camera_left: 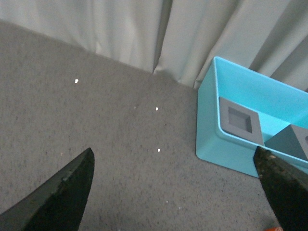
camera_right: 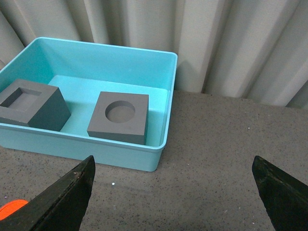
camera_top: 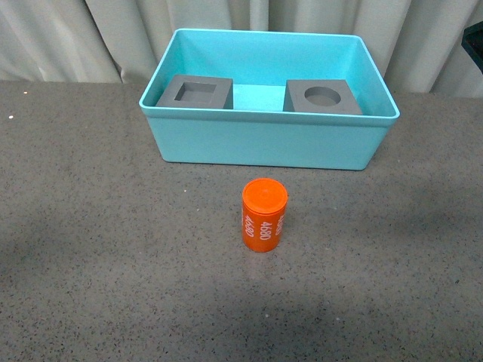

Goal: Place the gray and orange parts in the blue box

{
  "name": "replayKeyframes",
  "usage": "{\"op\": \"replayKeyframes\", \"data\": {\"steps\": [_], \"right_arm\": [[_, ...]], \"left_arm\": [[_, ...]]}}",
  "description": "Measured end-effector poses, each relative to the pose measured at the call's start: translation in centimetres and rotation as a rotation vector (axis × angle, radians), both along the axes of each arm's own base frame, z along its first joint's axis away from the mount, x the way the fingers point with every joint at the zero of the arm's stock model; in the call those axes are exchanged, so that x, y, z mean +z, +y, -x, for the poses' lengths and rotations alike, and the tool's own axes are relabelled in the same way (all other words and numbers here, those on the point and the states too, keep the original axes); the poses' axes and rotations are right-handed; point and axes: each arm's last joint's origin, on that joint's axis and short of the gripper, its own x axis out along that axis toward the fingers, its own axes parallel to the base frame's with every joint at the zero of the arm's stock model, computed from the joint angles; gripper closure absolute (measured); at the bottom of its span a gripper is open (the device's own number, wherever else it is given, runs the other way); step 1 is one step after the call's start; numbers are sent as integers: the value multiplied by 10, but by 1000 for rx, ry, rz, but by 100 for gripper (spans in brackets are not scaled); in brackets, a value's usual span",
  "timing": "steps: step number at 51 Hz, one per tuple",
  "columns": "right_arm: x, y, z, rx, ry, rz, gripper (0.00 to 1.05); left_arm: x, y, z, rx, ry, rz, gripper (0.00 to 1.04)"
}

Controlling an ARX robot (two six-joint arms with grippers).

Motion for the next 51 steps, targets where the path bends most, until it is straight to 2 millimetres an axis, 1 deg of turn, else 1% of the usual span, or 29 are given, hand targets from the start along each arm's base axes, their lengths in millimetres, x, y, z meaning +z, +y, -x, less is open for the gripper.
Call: {"op": "replayKeyframes", "data": {"steps": [1, 3, 4, 6, 8, 11, 13, 16, 22, 24, 38, 51], "right_arm": [[0, 0, 0, 0, 0, 0, 10], [0, 0, 0, 0, 0, 0, 10], [0, 0, 0, 0, 0, 0, 10], [0, 0, 0, 0, 0, 0, 10], [0, 0, 0, 0, -1, 0, 10], [0, 0, 0, 0, 1, 1, 10], [0, 0, 0, 0, 1, 1, 10], [0, 0, 0, 0, 0, 0, 10], [0, 0, 0, 0, 0, 0, 10], [0, 0, 0, 0, 0, 0, 10], [0, 0, 0, 0, 0, 0, 10], [0, 0, 0, 0, 0, 0, 10]], "left_arm": [[-1, 1, 0, -13, -7, -15, 9], [-6, 4, 2, -66, -72, -51, 16], [-6, 5, 3, -75, -90, -65, 18], [-10, 6, 7, -92, -138, -126, 25], [-11, 7, 12, -104, -170, -181, 34], [-8, 7, 17, -112, -200, -232, 49], [-7, 7, 20, -112, -204, -242, 56], [-7, 7, 27, -112, -201, -258, 70], [-8, 7, 34, -114, -195, -265, 92], [-6, 7, 36, -113, -200, -268, 101], [1, 7, 51, -110, -223, -277, 101], [2, 7, 59, -110, -229, -277, 101]]}}
